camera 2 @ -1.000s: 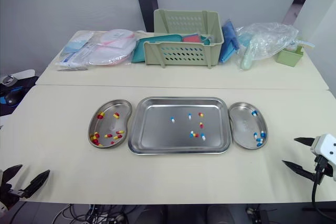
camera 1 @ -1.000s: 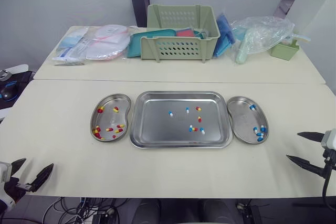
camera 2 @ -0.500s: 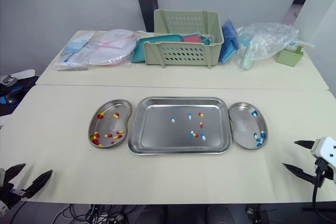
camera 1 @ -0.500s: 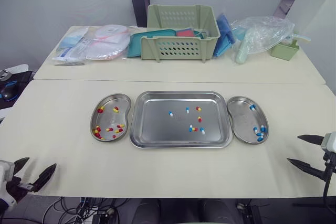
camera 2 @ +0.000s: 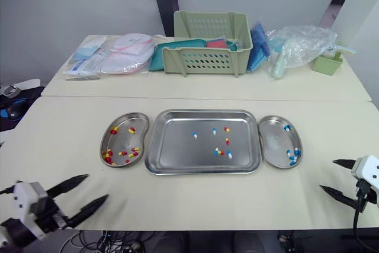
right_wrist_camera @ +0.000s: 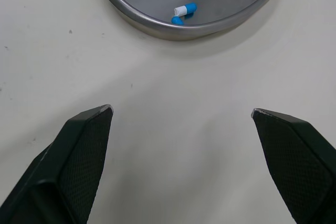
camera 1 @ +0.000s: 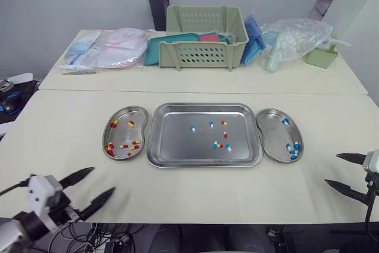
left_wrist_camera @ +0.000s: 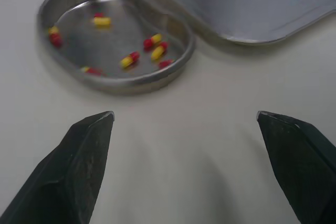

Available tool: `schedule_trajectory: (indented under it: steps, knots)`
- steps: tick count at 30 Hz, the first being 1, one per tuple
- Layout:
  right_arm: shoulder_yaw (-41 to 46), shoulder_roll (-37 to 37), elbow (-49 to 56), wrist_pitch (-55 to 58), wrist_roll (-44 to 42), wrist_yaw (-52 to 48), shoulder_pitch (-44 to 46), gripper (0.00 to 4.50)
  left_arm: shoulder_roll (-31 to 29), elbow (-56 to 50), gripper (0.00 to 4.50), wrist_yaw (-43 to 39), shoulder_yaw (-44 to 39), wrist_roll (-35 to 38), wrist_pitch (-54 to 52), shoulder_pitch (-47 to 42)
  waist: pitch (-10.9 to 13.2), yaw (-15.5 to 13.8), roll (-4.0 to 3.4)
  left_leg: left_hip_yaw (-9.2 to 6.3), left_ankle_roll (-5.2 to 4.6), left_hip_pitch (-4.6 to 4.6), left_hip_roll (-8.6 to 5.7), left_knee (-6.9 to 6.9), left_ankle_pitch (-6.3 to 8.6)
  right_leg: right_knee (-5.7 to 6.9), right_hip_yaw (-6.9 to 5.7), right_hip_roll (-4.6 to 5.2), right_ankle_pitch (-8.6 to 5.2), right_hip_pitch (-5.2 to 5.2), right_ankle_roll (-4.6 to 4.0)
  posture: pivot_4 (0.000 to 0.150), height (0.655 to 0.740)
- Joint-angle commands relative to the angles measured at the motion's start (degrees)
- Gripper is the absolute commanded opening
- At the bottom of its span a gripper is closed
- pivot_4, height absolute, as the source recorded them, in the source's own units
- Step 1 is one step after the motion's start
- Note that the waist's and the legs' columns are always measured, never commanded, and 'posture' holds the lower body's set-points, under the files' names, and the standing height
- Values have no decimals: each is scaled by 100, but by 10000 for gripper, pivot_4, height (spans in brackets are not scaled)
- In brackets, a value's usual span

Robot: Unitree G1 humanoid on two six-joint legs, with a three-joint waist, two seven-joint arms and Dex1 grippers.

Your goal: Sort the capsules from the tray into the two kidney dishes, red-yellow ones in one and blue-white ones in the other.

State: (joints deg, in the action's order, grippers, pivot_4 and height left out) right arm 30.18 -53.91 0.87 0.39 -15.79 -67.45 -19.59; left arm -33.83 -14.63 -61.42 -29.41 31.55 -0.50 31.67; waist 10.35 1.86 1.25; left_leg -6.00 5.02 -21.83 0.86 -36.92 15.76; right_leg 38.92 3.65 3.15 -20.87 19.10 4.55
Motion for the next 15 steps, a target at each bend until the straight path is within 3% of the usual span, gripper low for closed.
schedule_trajectory:
  steps: [1,15]
  knots:
    - [104,-60,23,-85,-25,20,-14,44714,216,-494,45000,-88,409,97,217,-48,-1,0,-2,0,0,0,0,0,0,0,0,0,0,0,0,1500,7400]
    - [284,-63,60,-201,-71,19,-192,44714,643,-330,45000,291,1230,-251,633,-793,-2,-2,-4,-2,0,2,-2,-4,0,0,0,0,0,-3,0,1500,7400]
